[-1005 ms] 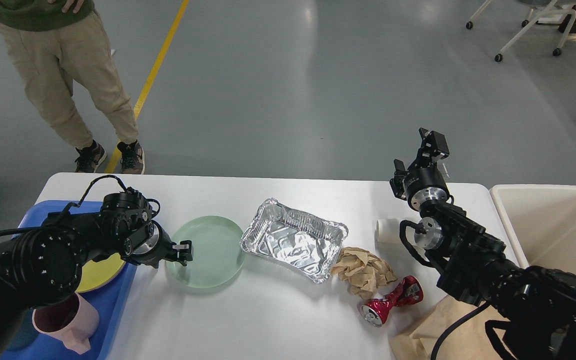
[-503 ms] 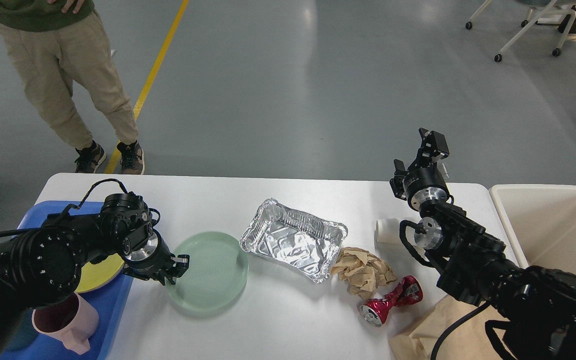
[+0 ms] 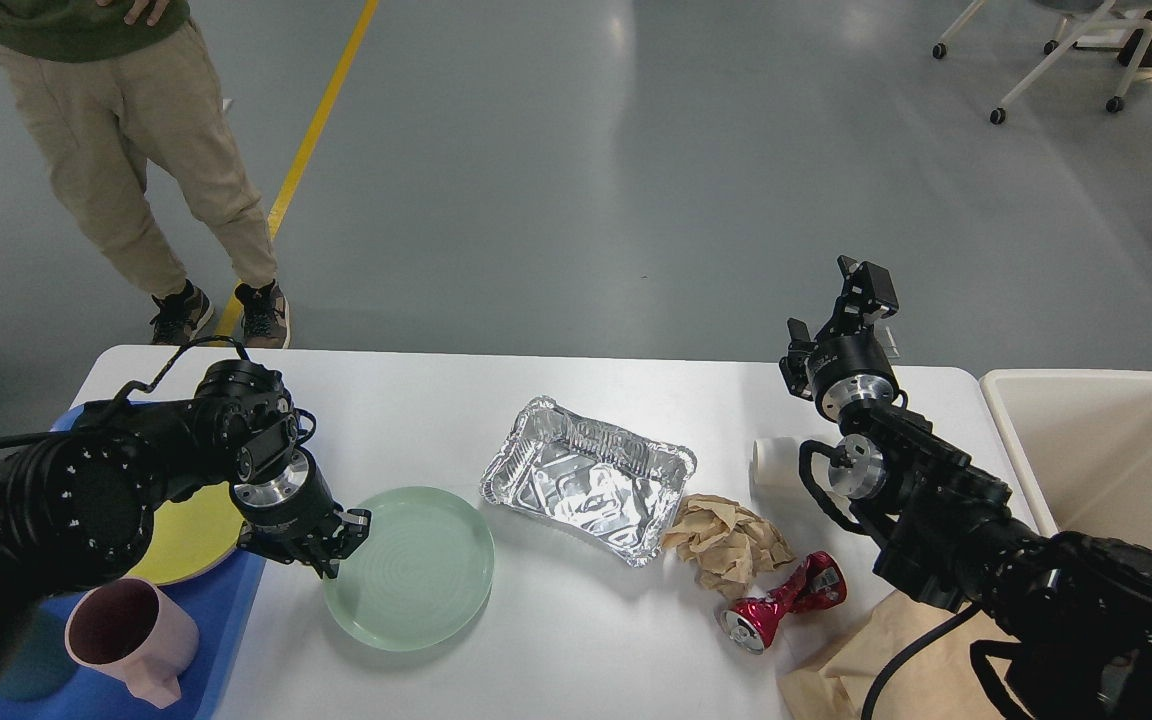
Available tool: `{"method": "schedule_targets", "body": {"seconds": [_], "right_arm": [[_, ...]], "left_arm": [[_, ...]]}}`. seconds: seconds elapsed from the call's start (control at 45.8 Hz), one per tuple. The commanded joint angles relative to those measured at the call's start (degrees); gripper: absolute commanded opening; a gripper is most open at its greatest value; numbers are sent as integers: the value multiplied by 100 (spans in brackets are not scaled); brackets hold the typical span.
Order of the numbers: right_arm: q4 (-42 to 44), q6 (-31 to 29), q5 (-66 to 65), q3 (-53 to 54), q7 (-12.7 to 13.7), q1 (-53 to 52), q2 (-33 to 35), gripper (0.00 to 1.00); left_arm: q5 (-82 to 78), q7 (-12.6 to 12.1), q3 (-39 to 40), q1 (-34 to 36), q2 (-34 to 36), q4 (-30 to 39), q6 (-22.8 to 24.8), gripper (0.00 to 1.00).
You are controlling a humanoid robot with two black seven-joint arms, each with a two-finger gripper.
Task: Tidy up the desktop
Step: 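Lift the green plate and stack it on the yellow plate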
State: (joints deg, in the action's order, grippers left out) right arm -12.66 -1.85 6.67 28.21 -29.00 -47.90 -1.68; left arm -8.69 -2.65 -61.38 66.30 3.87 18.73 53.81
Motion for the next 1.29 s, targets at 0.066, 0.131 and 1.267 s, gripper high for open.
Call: {"method": "schedule_targets", "body": {"seconds": [0.066, 0.131, 1.267], "right_arm": [[0, 0, 0, 0, 0, 0, 1, 100], [0, 0, 0, 0, 0, 0, 1, 100], [0, 0, 0, 0, 0, 0, 1, 100]], "left_arm": [[-10, 10, -49, 602, 272, 17, 119, 0], [-10, 10, -40, 875, 413, 43, 119, 0], [-1, 81, -348, 3460, 2179, 1283, 119, 0]]}}
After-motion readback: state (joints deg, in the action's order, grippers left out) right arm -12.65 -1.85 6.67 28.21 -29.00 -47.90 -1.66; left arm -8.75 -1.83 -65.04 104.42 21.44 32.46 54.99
